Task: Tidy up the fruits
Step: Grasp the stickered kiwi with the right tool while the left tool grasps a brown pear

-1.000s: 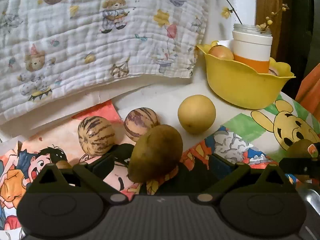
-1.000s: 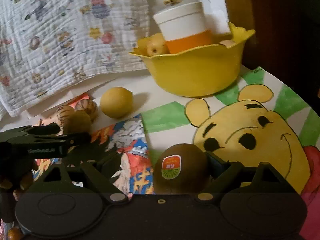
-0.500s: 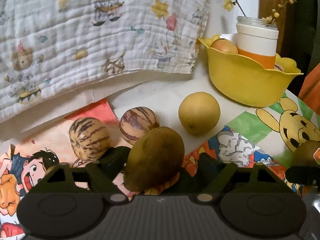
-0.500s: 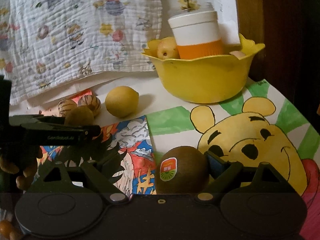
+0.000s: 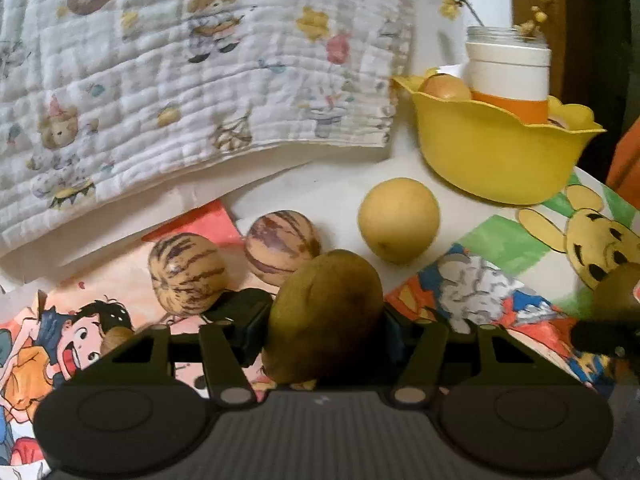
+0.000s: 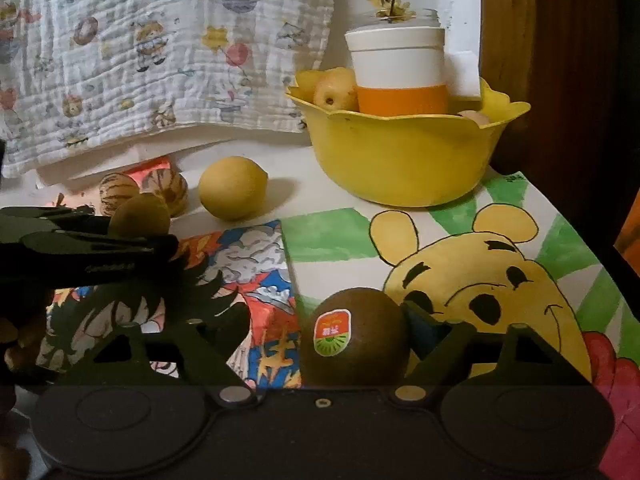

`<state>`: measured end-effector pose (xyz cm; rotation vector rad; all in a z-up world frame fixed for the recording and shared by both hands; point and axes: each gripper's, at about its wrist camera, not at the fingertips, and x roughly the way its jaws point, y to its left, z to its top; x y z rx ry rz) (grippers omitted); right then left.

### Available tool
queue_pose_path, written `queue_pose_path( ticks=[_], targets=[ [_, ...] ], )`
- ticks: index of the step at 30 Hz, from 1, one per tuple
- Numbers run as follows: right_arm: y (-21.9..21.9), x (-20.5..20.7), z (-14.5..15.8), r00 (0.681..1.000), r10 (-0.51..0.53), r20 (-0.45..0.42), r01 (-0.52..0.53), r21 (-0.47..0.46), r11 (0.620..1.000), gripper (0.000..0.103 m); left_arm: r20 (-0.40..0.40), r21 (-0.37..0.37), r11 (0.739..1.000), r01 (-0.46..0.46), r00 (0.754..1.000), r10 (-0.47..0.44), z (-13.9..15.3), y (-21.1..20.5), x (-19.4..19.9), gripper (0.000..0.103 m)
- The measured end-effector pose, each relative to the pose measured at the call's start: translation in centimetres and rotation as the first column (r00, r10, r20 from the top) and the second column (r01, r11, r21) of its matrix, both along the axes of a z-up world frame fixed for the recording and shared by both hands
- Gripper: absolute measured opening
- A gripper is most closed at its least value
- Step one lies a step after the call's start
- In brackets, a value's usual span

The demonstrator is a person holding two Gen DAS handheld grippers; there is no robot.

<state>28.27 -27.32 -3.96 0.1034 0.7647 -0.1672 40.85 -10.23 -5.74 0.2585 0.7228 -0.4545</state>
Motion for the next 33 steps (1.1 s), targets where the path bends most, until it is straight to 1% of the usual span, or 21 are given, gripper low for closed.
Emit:
queue_pose_path(
  ticks=[2,9,12,14,15,19,23,24,28,30,33],
  targets=[
    [-0.2,-0.1,0.0,1.000,-0.010,-0.003,0.010,-0.003,1.000,0.077,-0.004,-0.007,1.000,0.019,1.000,-0.019,0.1,-0.1,-0.6,0.062],
    [-0.6,-0.4,-0.1,0.999,-0.037,-0.015,0.037,-0.003,0.999,0.070,-0.009,-0.006,0.997,0.078,0.997,-0.078,0.3,-0.9,-1.9,0.062],
    [-0.8,-0.5,-0.2,0.999,-0.051,-0.016,0.051,-0.001,0.999,0.065,-0.002,0.004,0.994,0.107,0.994,-0.107,0.3,-1.3,-2.8,0.062],
    [-1.1,-0.6,-0.2,0.998,-0.063,-0.017,0.063,0.000,0.998,0.058,0.001,0.011,0.992,0.123,0.992,-0.123,0.3,-1.5,-3.2,0.062],
    [-1.2,-0.6,-0.2,0.997,-0.070,-0.017,0.070,-0.001,0.998,0.057,-0.001,0.011,0.992,0.129,0.992,-0.129,0.3,-1.6,-3.4,0.061],
    [-1.6,-0.8,-0.2,0.997,-0.071,-0.011,0.071,0.022,0.997,0.056,-0.024,-0.005,0.989,0.145,0.989,-0.145,0.7,-1.8,-4.1,0.061],
    [-2.2,-1.2,0.2,0.998,-0.064,0.014,0.063,0.077,0.995,0.055,-0.095,-0.088,0.987,0.135,0.985,-0.144,1.4,-1.1,-4.0,0.060],
    [-2.3,-1.4,0.3,0.998,-0.061,0.029,0.058,0.093,0.994,0.055,-0.101,-0.099,0.986,0.134,0.984,-0.143,1.5,-0.9,-4.1,0.060],
    [-1.3,-2.3,1.5,0.996,-0.031,0.078,0.025,0.080,0.996,0.055,-0.075,-0.091,0.986,0.137,0.987,-0.144,2.3,-0.5,-5.2,0.059],
    [-0.7,-2.9,2.0,0.995,0.003,0.097,-0.012,0.091,0.996,0.055,-0.075,-0.099,0.986,0.132,0.987,-0.140,2.6,0.0,-5.6,0.059],
    [0.4,-3.7,2.6,0.993,0.063,0.104,-0.073,0.095,0.993,0.055,-0.073,-0.103,0.986,0.134,0.987,-0.142,2.9,0.7,-6.5,0.059]
  ],
)
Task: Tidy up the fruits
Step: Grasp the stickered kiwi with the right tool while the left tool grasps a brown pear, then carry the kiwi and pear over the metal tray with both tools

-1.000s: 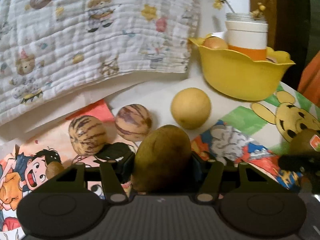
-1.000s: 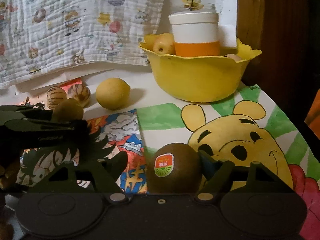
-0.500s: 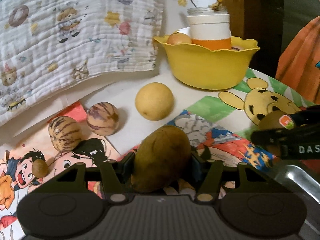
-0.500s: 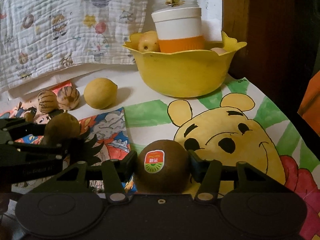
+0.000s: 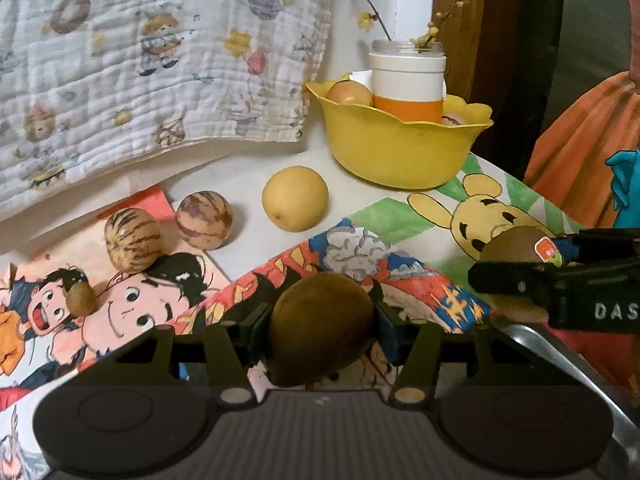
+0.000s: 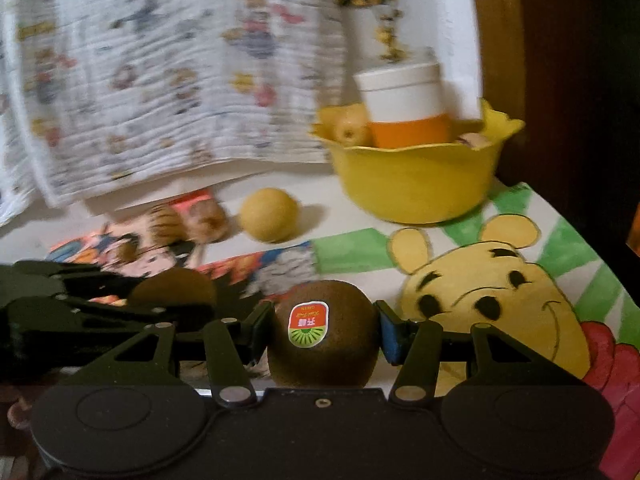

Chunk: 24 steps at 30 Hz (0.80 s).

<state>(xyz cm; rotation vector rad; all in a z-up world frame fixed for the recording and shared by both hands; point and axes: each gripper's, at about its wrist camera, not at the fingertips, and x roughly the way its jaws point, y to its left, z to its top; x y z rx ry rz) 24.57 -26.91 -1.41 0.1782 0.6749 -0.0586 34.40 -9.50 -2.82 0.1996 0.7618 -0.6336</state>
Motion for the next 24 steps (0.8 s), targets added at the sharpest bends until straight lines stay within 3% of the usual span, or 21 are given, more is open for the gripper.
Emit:
queue_pose_path(
  ticks=[14,24],
  targets=[
    [4.2,-5.8,0.6,0.978,0.211,0.002,-0.211,0.045,0.977,0.055,0.025,-0.019,1.000,-0.006,1.000,0.007,1.5,4.1,-5.8,0.059],
    [6.6,-9.6,-0.5,0.958,0.287,-0.016,-0.286,0.049,0.957,0.055,0.044,0.008,1.000,-0.015,0.999,0.014,2.1,6.2,-9.8,0.059]
  ],
)
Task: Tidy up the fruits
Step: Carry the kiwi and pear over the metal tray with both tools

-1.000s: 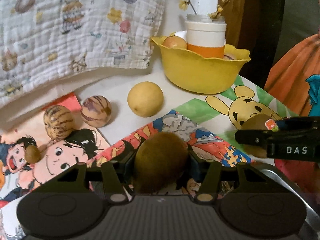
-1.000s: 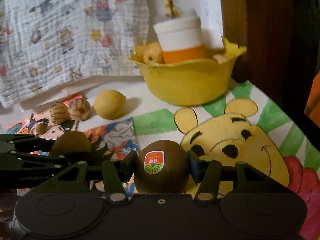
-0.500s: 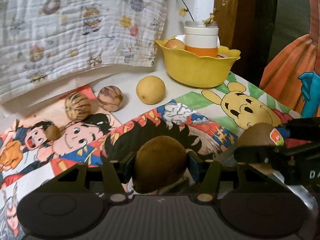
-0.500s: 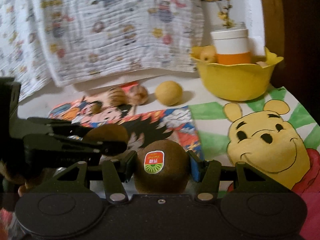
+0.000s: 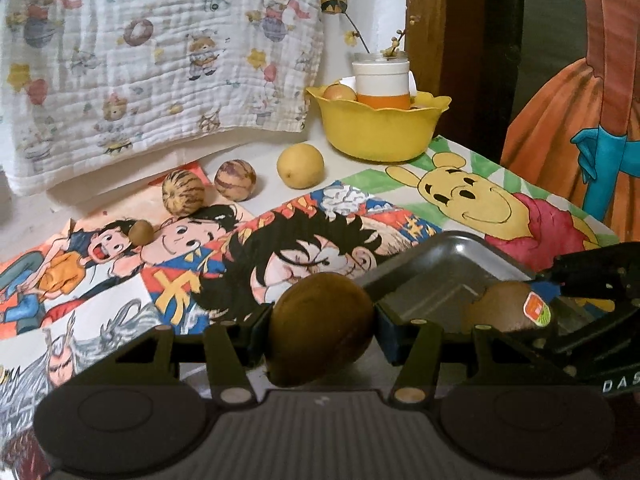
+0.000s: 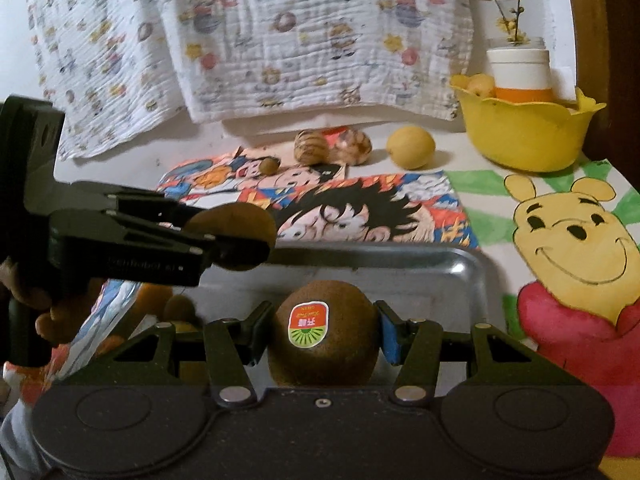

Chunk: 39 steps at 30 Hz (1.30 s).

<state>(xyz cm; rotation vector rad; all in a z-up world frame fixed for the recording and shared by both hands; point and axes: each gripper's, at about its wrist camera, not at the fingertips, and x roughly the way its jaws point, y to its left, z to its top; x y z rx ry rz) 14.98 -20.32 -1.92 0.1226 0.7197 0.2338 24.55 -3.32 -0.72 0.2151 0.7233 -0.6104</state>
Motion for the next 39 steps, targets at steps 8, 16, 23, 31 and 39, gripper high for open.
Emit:
queue_pose_path(
  ticks=[8,16,23,31,39],
  targets=[
    [1.3,-1.5,-0.7,1.000,0.015,-0.004,-0.015,-0.033,0.999,0.056,-0.061,-0.019,0.999,-0.032,0.998,0.031,-0.5,0.8,-0.2,0.059],
    [2.0,-2.0,-1.0,0.999,0.023,0.024,-0.022,-0.062,0.998,0.056,-0.108,-0.009,0.997,-0.071,0.992,0.070,-1.4,1.2,0.3,0.059],
    [2.1,-2.5,-1.1,0.998,0.018,0.055,-0.013,-0.078,0.997,0.056,-0.102,-0.009,0.997,-0.073,0.992,0.072,-1.5,1.2,0.1,0.059],
    [2.0,-2.8,-1.3,0.998,0.002,0.062,0.002,-0.059,0.998,0.060,-0.076,0.002,0.997,-0.080,0.994,0.080,-1.1,1.3,-0.7,0.067],
    [1.7,-3.8,-1.0,0.998,-0.002,0.070,0.005,-0.031,1.000,0.070,-0.046,-0.061,0.991,-0.119,0.992,0.116,0.3,2.7,-2.2,0.083]
  ],
)
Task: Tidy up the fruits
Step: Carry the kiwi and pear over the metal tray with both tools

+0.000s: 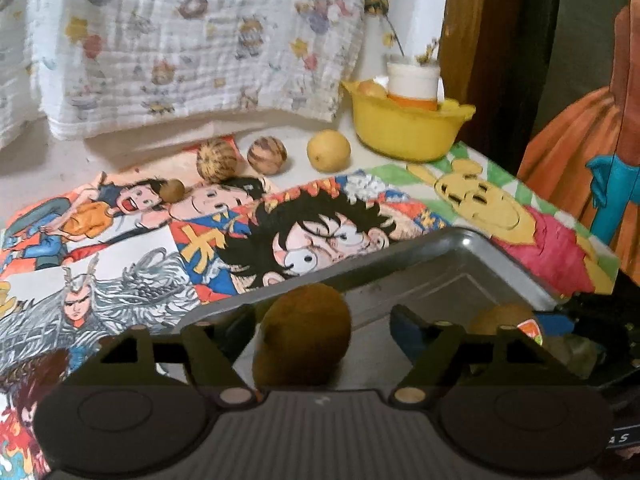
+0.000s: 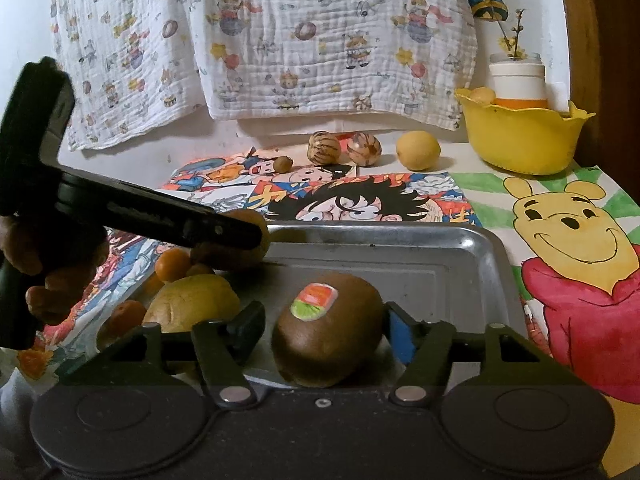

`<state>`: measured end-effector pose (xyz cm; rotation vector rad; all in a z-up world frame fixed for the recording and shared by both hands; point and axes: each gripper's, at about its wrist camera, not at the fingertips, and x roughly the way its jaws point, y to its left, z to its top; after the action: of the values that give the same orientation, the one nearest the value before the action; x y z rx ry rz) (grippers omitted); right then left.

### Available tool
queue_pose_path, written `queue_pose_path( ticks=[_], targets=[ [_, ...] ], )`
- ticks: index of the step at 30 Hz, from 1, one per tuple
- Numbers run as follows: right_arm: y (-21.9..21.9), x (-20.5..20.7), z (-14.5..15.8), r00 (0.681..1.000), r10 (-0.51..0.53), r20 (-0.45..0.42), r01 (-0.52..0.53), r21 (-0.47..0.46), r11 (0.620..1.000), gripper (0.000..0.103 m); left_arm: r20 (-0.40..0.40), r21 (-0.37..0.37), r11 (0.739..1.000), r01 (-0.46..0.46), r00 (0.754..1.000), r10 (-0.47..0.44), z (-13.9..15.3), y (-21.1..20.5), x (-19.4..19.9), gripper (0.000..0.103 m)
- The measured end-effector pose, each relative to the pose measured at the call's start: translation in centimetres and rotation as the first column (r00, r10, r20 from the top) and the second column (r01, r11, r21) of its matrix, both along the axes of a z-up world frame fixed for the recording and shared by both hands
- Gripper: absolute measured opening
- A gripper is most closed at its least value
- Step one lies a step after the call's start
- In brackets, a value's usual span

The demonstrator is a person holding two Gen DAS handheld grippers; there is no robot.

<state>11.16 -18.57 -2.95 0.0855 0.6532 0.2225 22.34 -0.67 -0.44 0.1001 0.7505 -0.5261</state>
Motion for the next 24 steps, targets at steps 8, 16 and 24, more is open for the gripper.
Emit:
queue_pose_path(
  ticks=[8,16,24],
  targets=[
    [-0.1,-1.5,0.8,0.999,0.006,0.031,-0.007,0.026,1.000,0.087,0.103,-0.039,0.996,-0.077,0.991,0.080,1.4,1.9,-3.8,0.101],
    [0.4,-3.1,1.3,0.998,0.032,0.051,-0.033,0.023,0.999,0.101,0.147,-0.026,0.994,-0.109,0.983,0.111,1.2,3.7,-7.9,0.102],
    [0.7,-4.6,1.6,0.998,0.054,0.033,-0.053,-0.018,0.998,0.102,0.153,0.019,0.995,-0.095,0.984,0.091,0.4,5.0,-11.4,0.102]
  ],
)
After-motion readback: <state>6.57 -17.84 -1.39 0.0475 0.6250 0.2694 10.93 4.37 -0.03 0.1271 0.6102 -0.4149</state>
